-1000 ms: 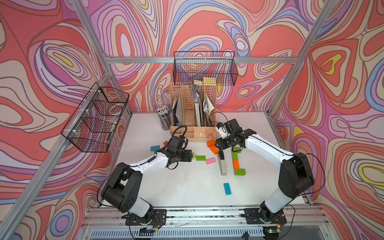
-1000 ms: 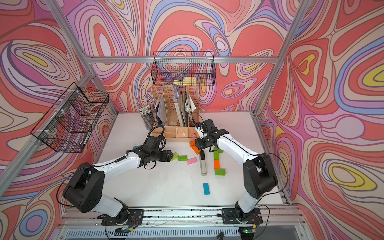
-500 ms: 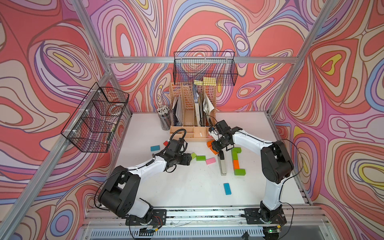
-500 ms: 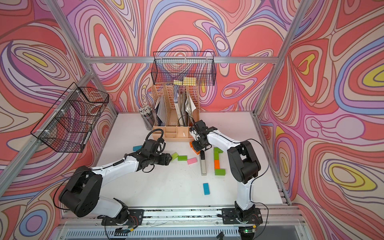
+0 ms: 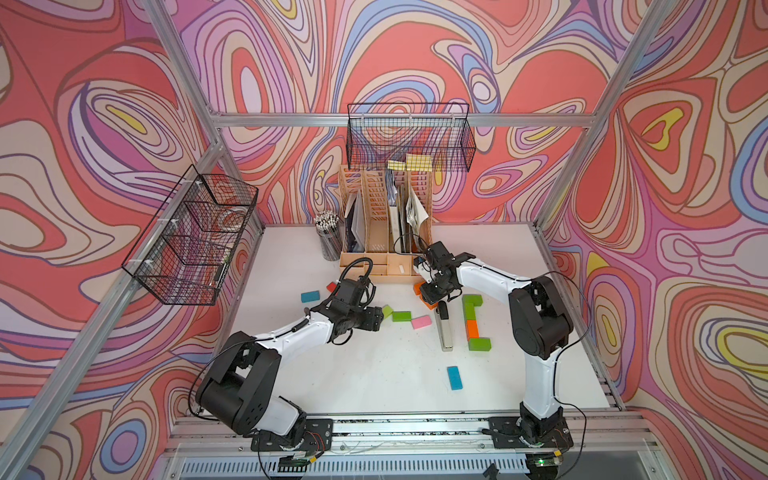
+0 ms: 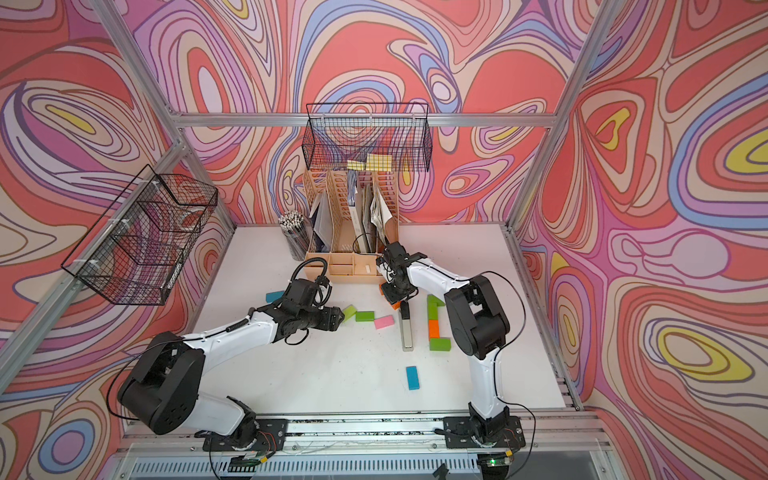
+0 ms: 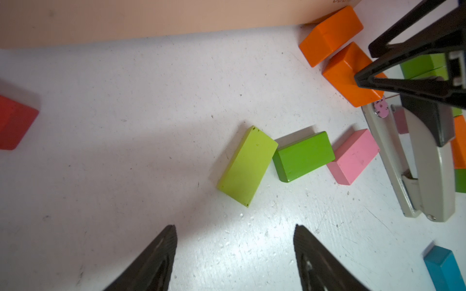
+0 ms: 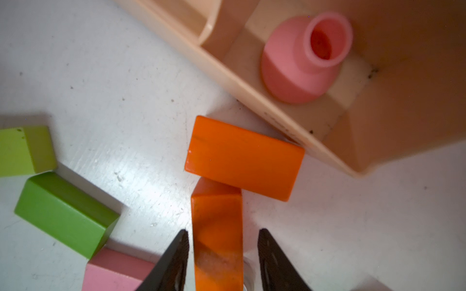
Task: Assemble the letter c with building blocks
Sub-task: Pick up the building block from the center of the board.
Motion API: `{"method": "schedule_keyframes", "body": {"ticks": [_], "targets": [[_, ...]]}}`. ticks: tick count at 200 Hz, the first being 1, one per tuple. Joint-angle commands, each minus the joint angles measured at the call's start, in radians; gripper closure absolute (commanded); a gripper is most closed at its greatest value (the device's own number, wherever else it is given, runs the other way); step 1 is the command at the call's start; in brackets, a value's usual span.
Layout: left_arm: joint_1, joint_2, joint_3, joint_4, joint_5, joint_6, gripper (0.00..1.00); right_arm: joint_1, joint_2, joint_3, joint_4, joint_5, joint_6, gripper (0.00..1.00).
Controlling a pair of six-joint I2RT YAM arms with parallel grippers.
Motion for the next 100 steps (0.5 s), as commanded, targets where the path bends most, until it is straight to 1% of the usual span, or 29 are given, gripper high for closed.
{"method": "schedule_keyframes", "body": {"ticks": [1,24,41,57,78,100], "targets": [[0.005,-0.008,-0.007,0.016,0.003,0.022,0.24,0.006,0.033,0.032,-0.011,0.005,0.007,0.53],[0.006,-0.011,-0.007,0.012,-0.007,0.03,0.24,0.006,0.046,0.038,-0.01,-0.004,0.007,0.55],[0.006,-0.017,-0.01,0.01,-0.016,0.035,0.24,0.007,0.049,0.041,-0.008,-0.007,0.007,0.6],[0.005,-0.022,-0.012,0.011,-0.019,0.038,0.24,0.006,0.047,0.041,-0.007,-0.01,0.001,0.68],[0.006,-0.022,-0.012,0.01,-0.022,0.041,0.24,0.006,0.037,0.033,-0.002,-0.019,-0.008,0.75],[0.006,-0.019,-0.012,0.011,-0.026,0.042,0.24,0.006,-0.002,0.016,0.02,-0.048,-0.01,0.77]]}}
